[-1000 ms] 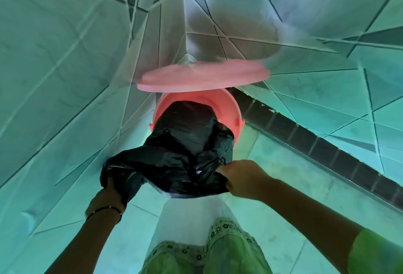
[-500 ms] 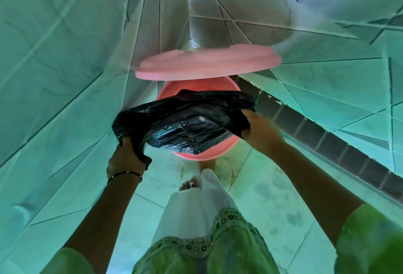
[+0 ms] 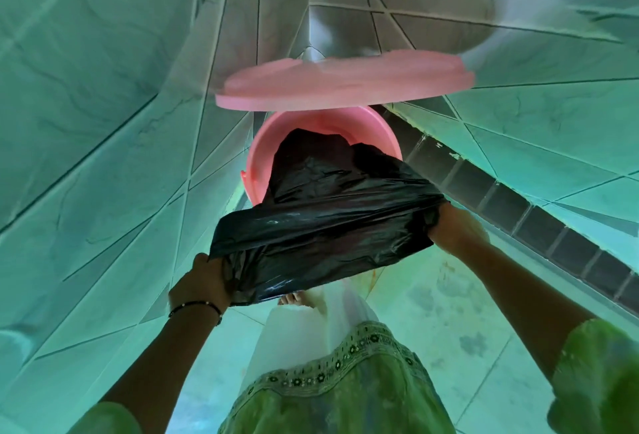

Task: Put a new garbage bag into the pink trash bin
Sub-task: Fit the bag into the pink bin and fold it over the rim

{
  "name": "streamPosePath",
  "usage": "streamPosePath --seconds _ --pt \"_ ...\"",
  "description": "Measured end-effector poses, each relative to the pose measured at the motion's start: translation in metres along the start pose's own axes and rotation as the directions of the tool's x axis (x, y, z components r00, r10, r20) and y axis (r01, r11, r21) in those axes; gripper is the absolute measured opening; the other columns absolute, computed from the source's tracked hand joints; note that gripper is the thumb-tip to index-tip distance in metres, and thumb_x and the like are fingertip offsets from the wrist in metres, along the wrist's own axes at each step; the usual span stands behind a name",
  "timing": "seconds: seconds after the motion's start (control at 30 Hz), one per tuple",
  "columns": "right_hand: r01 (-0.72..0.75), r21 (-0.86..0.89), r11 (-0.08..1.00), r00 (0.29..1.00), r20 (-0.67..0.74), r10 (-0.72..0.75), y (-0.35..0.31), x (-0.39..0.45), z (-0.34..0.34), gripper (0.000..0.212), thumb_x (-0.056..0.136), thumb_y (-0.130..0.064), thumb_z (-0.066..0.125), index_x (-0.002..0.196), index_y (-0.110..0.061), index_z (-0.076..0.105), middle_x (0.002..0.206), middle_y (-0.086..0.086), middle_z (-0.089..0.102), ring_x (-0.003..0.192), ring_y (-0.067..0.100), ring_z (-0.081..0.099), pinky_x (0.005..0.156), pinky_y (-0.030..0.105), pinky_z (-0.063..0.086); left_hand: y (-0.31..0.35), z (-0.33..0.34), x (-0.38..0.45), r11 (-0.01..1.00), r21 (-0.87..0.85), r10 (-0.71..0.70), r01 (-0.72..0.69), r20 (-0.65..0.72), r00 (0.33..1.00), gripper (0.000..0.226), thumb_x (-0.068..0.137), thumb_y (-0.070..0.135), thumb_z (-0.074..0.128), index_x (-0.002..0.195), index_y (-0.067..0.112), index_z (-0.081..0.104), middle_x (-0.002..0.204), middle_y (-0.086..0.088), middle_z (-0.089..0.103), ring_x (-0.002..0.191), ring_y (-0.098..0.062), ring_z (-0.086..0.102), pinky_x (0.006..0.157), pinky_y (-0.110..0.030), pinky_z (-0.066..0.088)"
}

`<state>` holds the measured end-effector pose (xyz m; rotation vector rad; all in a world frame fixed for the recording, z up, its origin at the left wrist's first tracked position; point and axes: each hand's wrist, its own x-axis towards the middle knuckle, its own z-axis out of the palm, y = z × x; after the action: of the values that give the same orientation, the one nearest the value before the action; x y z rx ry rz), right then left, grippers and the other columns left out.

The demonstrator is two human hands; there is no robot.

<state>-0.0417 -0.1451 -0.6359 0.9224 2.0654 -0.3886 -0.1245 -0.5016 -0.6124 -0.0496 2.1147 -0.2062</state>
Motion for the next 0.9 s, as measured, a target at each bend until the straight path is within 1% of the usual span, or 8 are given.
streamPosePath --seconds 0.17,0.27,0.43,0.5,0.57,0.63,0.73,0.9 --pt "-0.169 0.378 0.910 0.984 0.121 0.133 -0.001 0.010 0.022 0.008 0.084 -0.012 0.045 0.081 -0.006 0.049 0.056 0.009 0.049 0.041 0.021 0.045 0.043 0.024 0.042 -0.003 0.020 0.014 0.995 0.070 -0.074 0.068 0.073 0.995 0.052 0.091 0.049 0.037 0.131 0.016 0.041 0.129 -0.014 0.053 0.116 -0.035 0.055 0.096 -0.043 0.044" --pt "-0.250 0.572 0.782 0.966 0.198 0.164 -0.004 0.017 0.024 0.006 0.088 -0.008 0.046 0.083 -0.006 0.048 0.052 0.010 0.043 0.038 0.018 0.037 0.042 0.024 0.043 0.002 0.020 0.021 0.987 0.076 -0.147 0.140 0.086 0.985 0.057 0.093 0.052 0.030 0.135 0.015 0.038 0.133 -0.019 0.053 0.122 -0.037 0.051 0.100 -0.046 0.041" --pt "-0.366 0.770 0.523 0.930 0.318 0.183 -0.005 0.035 0.019 0.019 0.096 -0.017 0.041 0.078 -0.012 0.046 0.050 0.005 0.038 0.025 0.010 0.031 0.045 0.026 0.041 0.010 0.019 0.056 0.975 -0.118 -0.172 0.186 0.120 0.978 0.055 0.093 0.046 0.036 0.133 0.008 0.043 0.133 -0.024 0.051 0.123 -0.040 0.049 0.103 -0.050 0.038" --pt "-0.413 0.818 0.400 0.911 0.377 0.170 -0.008 0.044 0.017 0.026 0.098 -0.019 0.038 0.074 -0.014 0.045 0.039 0.000 0.039 0.024 0.008 0.030 0.043 0.023 0.042 0.015 0.017 0.075 0.936 -0.308 -0.120 0.171 0.176 0.977 0.040 0.091 0.034 0.049 0.122 0.009 0.053 0.118 -0.020 0.064 0.103 -0.037 0.062 0.091 -0.043 0.050" --pt "-0.460 0.855 0.240 0.888 0.443 0.127 -0.013 0.049 0.015 0.024 0.098 -0.021 0.038 0.078 -0.013 0.048 0.040 0.001 0.050 0.030 0.010 0.045 0.038 0.020 0.047 0.031 0.011 0.079 0.679 -0.678 -0.081 0.281 0.311 0.947 0.013 0.093 0.019 0.050 0.096 0.011 0.059 0.076 -0.011 0.073 0.052 -0.020 0.061 0.047 -0.022 0.052" --pt "-0.499 0.862 0.090 0.867 0.495 0.062 -0.019 0.049 0.016 0.021 0.099 -0.020 0.038 0.087 -0.008 0.052 0.068 0.010 0.063 0.057 0.021 0.063 0.041 0.024 0.052 0.045 0.009 0.081 0.276 -0.865 -0.063 0.418 0.418 0.906 0.025 0.097 0.012 0.038 0.078 0.008 0.054 0.042 -0.002 0.064 0.028 -0.010 0.047 0.030 -0.013 0.038" --pt "-0.504 0.860 -0.080 0.862 0.507 0.018 -0.022 0.042 0.024 0.021 0.099 -0.018 0.038 0.090 -0.006 0.053 0.086 0.015 0.061 0.077 0.028 0.061 0.047 0.030 0.057 0.058 0.013 0.076 -0.177 -0.885 -0.022 0.431 0.442 0.897 0.028 0.098 0.007 0.035 0.074 0.004 0.050 0.036 -0.002 0.061 0.055 -0.016 0.060 0.073 -0.023 0.053" --pt "-0.521 0.808 -0.277 0.846 0.532 -0.038 -0.015 0.026 0.052 0.025 0.099 -0.013 0.034 0.092 -0.004 0.057 0.067 0.014 0.072 0.060 0.026 0.071 0.050 0.035 0.059 0.059 0.037 0.064 -0.374 -0.833 0.018 0.409 0.434 0.901 0.021 0.097 0.006 0.036 0.085 0.006 0.054 0.069 -0.007 0.065 0.075 -0.016 0.054 0.103 -0.039 0.039"
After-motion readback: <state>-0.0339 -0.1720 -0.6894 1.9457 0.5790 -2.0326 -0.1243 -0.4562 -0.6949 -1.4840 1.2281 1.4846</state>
